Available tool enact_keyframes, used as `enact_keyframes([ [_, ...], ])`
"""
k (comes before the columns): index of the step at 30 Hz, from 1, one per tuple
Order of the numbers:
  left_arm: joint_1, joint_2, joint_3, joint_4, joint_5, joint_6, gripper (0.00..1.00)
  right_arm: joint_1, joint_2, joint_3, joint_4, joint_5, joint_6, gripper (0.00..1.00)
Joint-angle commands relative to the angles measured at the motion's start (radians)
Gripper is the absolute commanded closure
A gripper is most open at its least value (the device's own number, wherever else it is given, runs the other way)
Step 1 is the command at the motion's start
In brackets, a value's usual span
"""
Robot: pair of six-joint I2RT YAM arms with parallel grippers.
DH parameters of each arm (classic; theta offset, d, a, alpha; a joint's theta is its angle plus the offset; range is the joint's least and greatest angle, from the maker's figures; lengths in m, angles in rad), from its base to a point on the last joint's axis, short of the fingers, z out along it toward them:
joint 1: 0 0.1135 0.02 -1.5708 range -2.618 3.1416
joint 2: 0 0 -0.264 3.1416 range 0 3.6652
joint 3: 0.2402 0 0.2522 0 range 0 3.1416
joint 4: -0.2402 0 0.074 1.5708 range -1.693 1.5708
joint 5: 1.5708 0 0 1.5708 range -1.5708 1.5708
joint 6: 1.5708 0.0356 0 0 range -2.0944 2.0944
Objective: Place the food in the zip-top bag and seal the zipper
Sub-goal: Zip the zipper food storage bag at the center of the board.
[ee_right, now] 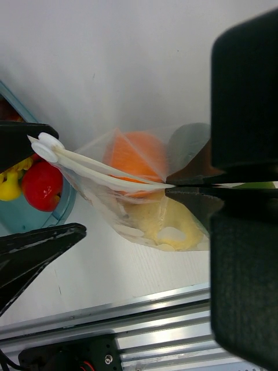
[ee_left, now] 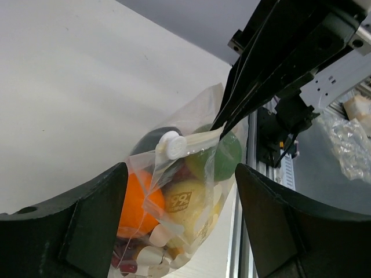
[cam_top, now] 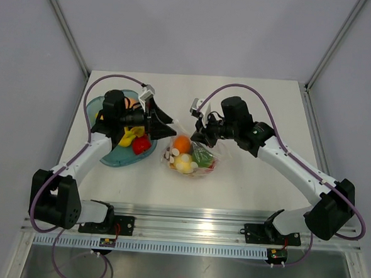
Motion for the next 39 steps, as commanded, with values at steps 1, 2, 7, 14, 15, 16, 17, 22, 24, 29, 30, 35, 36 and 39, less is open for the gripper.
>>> enact_keyframes([
  [1,-0.019,0.020,0.072,-0.163,0.059,0.219,0.23,-0.011,-0.051,0.013,0.072,-0.040,-0.022,1.00],
  [2,-0.021,0.030,0.069,-0.162,0.055,0.223,0.24,-0.011,-0.053,0.011,0.075,-0.040,-0.019,1.00],
  [7,-0.027,0.040,0.044,-0.071,0.075,0.159,0.34,-0.012,-0.048,0.008,0.077,-0.036,-0.015,1.00],
  [14,-0.039,0.051,0.046,-0.010,0.093,0.089,0.49,-0.015,-0.039,0.014,0.076,-0.032,-0.009,1.00],
  [15,-0.044,0.054,0.047,-0.005,0.088,0.085,0.49,-0.014,-0.036,0.019,0.071,-0.034,-0.006,1.00],
  [16,-0.050,0.057,0.049,0.006,0.082,0.081,0.48,-0.015,-0.033,0.022,0.071,-0.036,-0.006,1.00],
  [17,-0.050,0.059,0.047,0.013,0.082,0.070,0.49,-0.015,-0.031,0.024,0.069,-0.037,-0.003,1.00],
  [22,-0.052,0.074,0.053,0.094,0.101,0.000,0.62,-0.014,-0.030,0.028,0.066,-0.037,0.002,1.00],
  [24,-0.052,0.076,0.055,0.111,0.102,-0.026,0.62,-0.015,-0.030,0.028,0.063,-0.036,0.001,1.00],
  [29,-0.052,0.076,0.067,0.125,0.122,-0.043,0.99,-0.014,-0.030,0.025,0.063,-0.013,0.008,1.00],
  [30,-0.052,0.071,0.069,0.122,0.118,-0.042,1.00,-0.015,-0.030,0.028,0.065,-0.002,0.014,1.00],
  [35,-0.052,0.054,0.064,0.113,0.093,-0.037,1.00,-0.014,-0.002,0.116,-0.015,0.015,0.050,0.65],
  [36,-0.052,0.053,0.064,0.112,0.088,-0.036,1.00,-0.014,0.006,0.152,-0.021,0.017,0.062,0.62],
  [39,-0.052,0.051,0.064,0.098,0.084,-0.033,1.00,-0.014,0.042,0.217,-0.017,0.009,0.141,0.62],
])
